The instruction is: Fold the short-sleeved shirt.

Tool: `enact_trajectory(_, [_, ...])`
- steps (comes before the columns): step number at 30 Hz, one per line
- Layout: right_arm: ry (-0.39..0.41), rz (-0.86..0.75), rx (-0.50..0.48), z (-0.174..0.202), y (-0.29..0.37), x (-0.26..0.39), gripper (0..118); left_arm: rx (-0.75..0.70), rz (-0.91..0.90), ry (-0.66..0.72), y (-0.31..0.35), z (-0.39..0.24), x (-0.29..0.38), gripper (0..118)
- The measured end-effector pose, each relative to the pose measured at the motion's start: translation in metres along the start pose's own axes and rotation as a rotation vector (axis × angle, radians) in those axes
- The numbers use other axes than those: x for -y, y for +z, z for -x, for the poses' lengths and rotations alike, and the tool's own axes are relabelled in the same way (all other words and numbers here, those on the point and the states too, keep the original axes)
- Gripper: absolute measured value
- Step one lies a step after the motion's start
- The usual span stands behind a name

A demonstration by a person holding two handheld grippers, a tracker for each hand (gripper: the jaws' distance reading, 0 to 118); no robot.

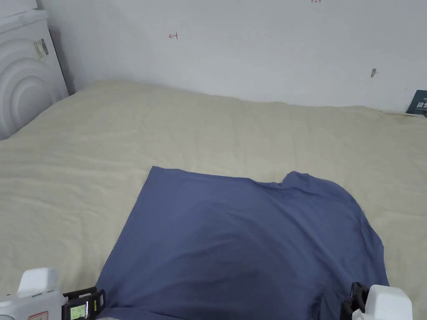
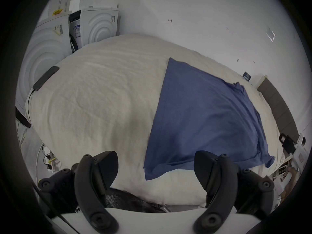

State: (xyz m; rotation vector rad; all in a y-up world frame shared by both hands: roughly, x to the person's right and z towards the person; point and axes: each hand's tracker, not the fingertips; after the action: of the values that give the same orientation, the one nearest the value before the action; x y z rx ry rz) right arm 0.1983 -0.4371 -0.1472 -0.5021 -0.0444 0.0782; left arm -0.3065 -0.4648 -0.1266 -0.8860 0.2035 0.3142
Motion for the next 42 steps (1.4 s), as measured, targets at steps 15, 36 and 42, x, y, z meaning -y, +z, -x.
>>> enact_trajectory(15, [-0.005, 0.022, 0.003, -0.004, -0.001, 0.007, 0, -0.135, 0.108, -0.166, -0.052, -0.031, 0.012, 50])
enact_trajectory(36, [-0.113, 0.481, -0.043, -0.084, -0.032, 0.058, 62, -0.046, 0.071, -0.116, -0.025, -0.024, 0.006, 0])
enact_trajectory(42, [-0.138, 0.415, -0.084, -0.078, -0.027, 0.073, 9, -0.047, 0.064, -0.118, -0.022, -0.023, 0.005, 0])
